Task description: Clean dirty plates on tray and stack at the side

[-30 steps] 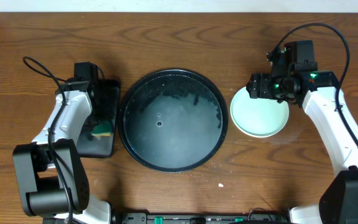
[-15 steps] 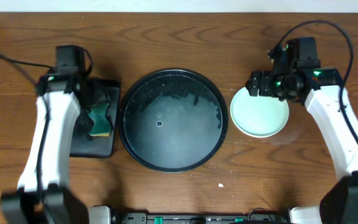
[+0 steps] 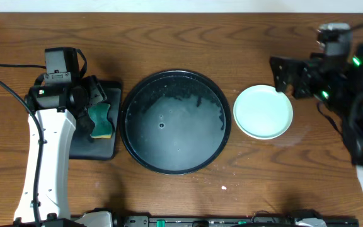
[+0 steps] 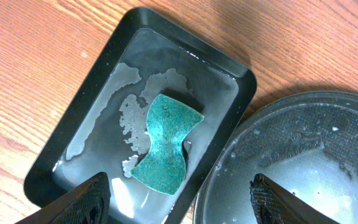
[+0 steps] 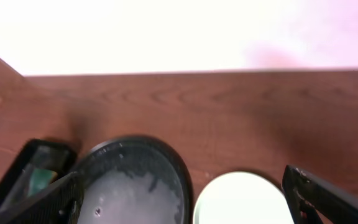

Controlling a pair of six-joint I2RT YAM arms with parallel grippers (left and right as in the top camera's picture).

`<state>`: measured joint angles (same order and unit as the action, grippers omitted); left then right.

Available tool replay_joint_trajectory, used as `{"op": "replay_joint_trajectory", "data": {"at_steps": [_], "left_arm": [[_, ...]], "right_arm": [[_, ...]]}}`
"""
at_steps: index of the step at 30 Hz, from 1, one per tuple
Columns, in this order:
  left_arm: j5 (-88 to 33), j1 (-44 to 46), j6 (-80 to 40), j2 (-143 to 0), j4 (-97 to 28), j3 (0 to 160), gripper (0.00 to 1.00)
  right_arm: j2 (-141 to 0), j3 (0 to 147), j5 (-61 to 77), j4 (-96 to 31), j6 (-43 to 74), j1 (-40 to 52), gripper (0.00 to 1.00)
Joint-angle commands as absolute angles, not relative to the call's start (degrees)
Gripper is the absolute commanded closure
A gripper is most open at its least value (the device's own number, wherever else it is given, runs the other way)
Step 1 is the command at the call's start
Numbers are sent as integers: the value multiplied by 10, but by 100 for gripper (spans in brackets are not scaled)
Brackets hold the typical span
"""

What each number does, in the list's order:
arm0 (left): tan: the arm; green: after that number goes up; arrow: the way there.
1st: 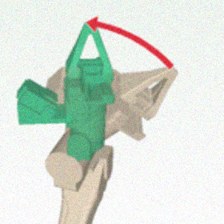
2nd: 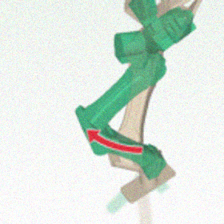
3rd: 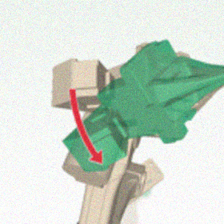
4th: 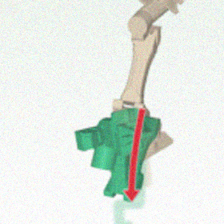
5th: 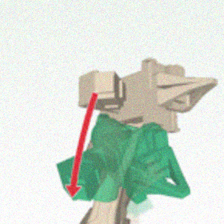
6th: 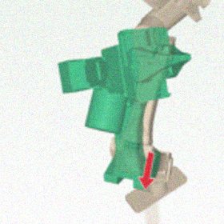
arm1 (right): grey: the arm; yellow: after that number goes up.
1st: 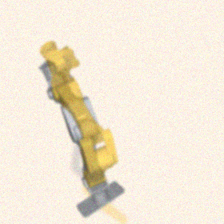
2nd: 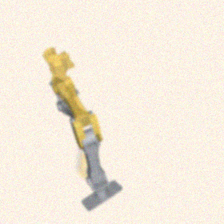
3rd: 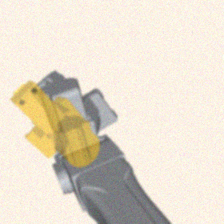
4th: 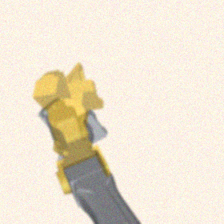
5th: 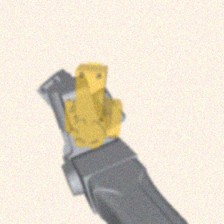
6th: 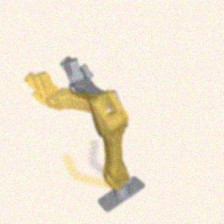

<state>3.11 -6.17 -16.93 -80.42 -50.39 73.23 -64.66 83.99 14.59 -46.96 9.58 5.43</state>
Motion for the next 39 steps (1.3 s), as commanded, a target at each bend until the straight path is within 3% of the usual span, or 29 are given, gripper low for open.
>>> {"op": "replay_joint_trajectory", "data": {"at_steps": [1,17,32,39], "left_arm": [[32,-63,-179,-806,-505,737,27],[32,-63,-179,-806,-505,737,27],[32,-63,-179,-806,-505,737,27],[32,-63,-179,-806,-505,737,27]], "right_arm": [[-606,849,153,-476,91,60,1],[-527,812,3,-524,58,60,1],[-290,343,11,-156,25,51,1],[-139,159,72,-69,25,6,1]]}}
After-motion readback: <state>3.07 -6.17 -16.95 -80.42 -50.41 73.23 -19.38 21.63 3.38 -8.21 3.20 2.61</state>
